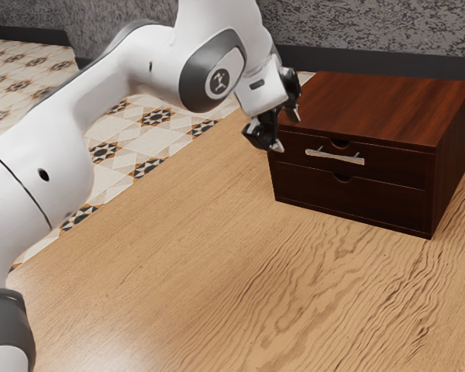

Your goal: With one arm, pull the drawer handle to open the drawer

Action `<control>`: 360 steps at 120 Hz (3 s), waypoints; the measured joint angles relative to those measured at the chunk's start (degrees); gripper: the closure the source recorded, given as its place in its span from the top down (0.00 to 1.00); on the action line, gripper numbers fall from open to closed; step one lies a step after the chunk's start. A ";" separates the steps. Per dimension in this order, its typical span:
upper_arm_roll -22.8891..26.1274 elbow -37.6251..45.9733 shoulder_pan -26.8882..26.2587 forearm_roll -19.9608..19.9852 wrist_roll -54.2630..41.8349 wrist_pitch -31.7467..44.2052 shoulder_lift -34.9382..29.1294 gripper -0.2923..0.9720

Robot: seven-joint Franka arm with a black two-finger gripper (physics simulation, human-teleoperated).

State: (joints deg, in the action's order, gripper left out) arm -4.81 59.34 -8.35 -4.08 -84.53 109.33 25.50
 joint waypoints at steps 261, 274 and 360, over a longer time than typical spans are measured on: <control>-2.64 37.48 -8.16 2.46 8.33 12.50 -19.11 0.22; -2.97 39.83 -10.11 1.22 8.97 13.00 -21.26 0.23; -2.36 25.38 -9.90 1.89 15.88 -2.97 -31.27 0.49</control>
State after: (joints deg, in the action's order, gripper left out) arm -7.17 84.72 -18.25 -2.19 -68.65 106.36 -5.77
